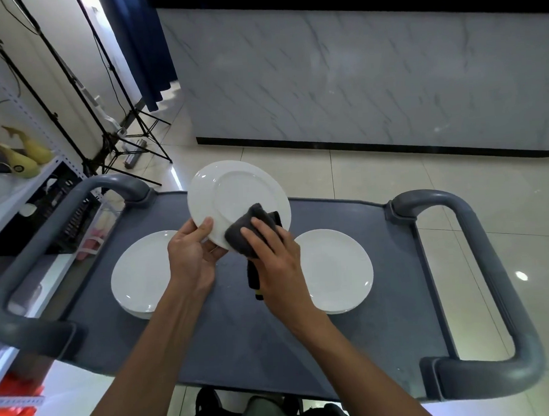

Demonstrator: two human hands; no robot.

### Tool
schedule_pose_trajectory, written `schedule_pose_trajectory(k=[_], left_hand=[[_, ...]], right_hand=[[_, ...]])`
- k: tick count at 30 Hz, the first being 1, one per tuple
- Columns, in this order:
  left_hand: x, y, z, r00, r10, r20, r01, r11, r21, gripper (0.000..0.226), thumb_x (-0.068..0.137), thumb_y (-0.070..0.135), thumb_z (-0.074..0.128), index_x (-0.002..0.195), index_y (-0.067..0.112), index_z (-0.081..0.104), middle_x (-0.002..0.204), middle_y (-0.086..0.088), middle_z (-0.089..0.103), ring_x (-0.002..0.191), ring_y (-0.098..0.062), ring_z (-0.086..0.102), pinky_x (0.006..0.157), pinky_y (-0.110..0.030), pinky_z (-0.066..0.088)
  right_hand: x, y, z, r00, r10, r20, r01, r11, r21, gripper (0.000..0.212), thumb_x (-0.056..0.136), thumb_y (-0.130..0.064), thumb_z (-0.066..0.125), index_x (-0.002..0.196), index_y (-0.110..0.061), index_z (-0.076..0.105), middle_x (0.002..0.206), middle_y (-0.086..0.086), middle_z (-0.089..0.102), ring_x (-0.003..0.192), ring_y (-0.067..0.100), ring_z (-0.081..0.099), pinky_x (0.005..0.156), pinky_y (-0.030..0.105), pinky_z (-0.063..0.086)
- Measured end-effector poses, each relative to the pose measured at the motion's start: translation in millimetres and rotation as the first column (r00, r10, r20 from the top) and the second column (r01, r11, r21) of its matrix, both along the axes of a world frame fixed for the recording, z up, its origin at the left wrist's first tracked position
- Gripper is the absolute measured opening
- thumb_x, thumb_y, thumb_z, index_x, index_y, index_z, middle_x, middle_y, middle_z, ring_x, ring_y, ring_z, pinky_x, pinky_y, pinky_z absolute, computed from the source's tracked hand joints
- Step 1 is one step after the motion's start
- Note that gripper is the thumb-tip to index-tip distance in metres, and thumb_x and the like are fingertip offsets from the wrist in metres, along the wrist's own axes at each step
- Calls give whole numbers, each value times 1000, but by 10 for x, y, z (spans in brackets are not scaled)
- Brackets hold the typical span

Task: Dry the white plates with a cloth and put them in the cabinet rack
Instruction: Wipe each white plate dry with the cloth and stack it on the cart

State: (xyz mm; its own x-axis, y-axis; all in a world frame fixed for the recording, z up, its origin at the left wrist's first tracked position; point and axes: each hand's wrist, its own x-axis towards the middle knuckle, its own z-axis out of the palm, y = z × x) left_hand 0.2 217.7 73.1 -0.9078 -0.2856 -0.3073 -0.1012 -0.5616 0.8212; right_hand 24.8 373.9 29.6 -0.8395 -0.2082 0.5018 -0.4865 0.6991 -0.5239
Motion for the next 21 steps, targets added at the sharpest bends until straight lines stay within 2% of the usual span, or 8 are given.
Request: schedule_pose_trajectory(k=[3,8,15,21], left_hand=[[18,-18,-13,999,-31,-9,31,999,10,22,97,7,55,112,11,70,107,-9,75,90,-25,73,72,-39,62],[36,-53,-13,994,-111,-10,110,992,-56,21,95,6,56,109,12,71,102,-4,76,85,-20,73,64,-36,60],[74,-2,20,973,-232,-18,222,951,-216,22,90,7,62,110,11,72,100,-7,76,83,-23,72,60,-35,59],[103,105,45,959,-283,-34,255,906,-339,18,89,5,66,103,13,75,97,-14,76,83,-31,71,61,-37,59]], right_hand=[[-75,131,40,992,-65,108,75,993,-92,47,98,-10,56,143,-20,51,154,-2,41,135,27,39,112,44,35],[-316,365,198,960,-154,232,196,966,-169,44,98,-9,56,142,-15,52,150,2,47,133,27,40,113,44,33],[-549,459,396,958,-136,252,172,977,-129,44,97,-5,56,140,-14,56,148,4,49,133,29,41,114,43,30],[-480,272,504,979,-63,194,85,990,-111,45,98,-8,54,142,-17,53,150,1,47,133,28,39,113,44,32]])
